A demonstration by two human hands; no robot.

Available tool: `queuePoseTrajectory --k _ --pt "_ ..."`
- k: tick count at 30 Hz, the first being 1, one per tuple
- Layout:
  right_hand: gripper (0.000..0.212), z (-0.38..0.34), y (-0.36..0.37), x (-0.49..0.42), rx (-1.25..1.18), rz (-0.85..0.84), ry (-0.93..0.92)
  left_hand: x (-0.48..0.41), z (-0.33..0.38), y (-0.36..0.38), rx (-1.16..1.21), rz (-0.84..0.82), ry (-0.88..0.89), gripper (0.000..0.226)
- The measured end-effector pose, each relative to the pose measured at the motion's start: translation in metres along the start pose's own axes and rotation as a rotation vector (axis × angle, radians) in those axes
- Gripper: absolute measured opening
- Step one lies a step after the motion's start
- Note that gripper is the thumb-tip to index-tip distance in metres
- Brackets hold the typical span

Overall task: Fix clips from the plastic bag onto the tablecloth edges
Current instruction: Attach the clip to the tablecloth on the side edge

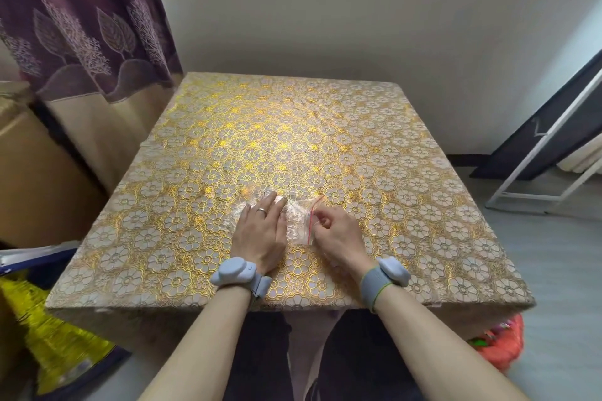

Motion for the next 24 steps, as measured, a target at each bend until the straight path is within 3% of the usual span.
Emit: queuePoseTrajectory --k 5,9,15,18,21,24 --pt "0.016 0.018 -0.022 0.011 -0.233 -0.001 0.064 0.003 0.001 -0.004 0.022 0.031 0.007 0.046" --pt "0.013 0.045 -0.037 0.022 -0.479 0.009 0.233 0.006 0.004 -0.011 0.022 0.094 0.009 0.043" --pt "0.012 0.057 -0.058 0.036 -0.658 -0.004 0.297 0.011 0.044 -0.035 0.086 0.218 0.248 0.045" --pt "0.009 0.058 -0.069 0.041 -0.694 0.005 0.293 0.011 0.082 -0.045 0.275 0.151 0.275 0.037" --pt "0.003 0.055 -0.084 0.046 -0.741 0.062 0.264 0.006 0.115 -0.036 0.491 -0.035 0.234 0.035" --pt "0.002 0.059 -0.094 0.050 -0.751 0.128 0.254 0.005 0.131 -0.025 0.569 -0.121 0.225 0.036"
Point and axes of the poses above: each hand's wrist, its own x-axis away from the middle knuckle, its own y-axis out of the palm, z = x × y, the point moved 9 cm from there along -x, towards the middle knuckle, and after that the axes turned 2 degrees about y, right-handed, at the moved point
